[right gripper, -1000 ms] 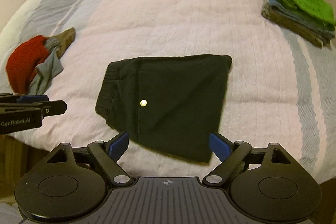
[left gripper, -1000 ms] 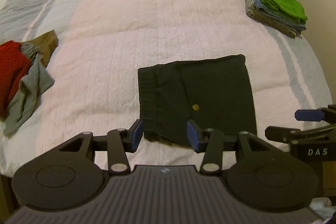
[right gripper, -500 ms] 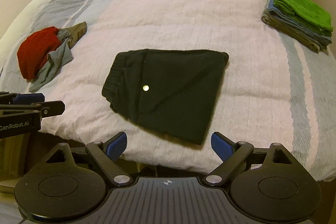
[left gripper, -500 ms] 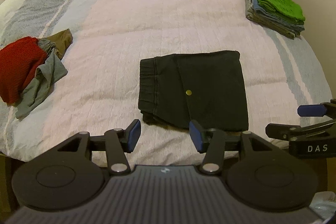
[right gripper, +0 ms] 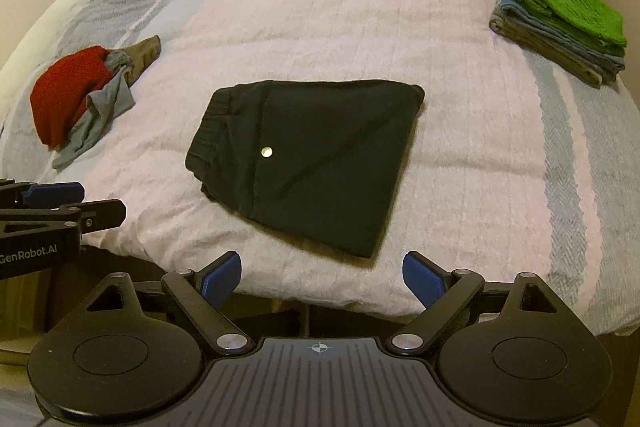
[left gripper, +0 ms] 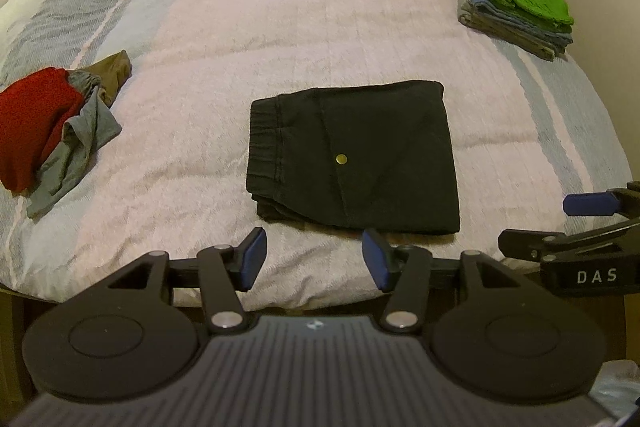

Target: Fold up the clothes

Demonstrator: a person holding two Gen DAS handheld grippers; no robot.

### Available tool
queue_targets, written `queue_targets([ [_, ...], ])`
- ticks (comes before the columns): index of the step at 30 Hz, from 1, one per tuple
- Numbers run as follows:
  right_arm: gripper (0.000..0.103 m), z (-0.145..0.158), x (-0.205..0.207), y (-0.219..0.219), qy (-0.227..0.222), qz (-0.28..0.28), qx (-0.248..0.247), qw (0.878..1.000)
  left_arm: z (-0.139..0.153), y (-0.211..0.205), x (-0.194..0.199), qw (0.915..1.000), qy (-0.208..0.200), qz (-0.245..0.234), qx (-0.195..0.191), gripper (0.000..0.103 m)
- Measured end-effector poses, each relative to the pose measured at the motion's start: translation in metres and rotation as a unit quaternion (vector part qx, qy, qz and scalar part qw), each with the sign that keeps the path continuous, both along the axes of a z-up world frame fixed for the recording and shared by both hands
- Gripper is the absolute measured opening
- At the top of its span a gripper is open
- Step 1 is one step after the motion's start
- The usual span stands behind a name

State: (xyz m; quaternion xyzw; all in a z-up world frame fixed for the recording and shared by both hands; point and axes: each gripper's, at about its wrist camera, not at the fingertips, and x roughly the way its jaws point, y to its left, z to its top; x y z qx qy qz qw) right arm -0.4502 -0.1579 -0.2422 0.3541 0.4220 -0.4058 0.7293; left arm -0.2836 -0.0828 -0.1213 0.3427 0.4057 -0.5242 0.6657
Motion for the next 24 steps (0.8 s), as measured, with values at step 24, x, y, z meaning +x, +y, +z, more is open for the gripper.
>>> queue_targets([
  [24,0.091,-0.027,-0.021,-0.04,0.004,-0.078,0.029,0.997,-0.054,-0.063,0.023,0.997,0.07,-0.033,0.007,0.049],
])
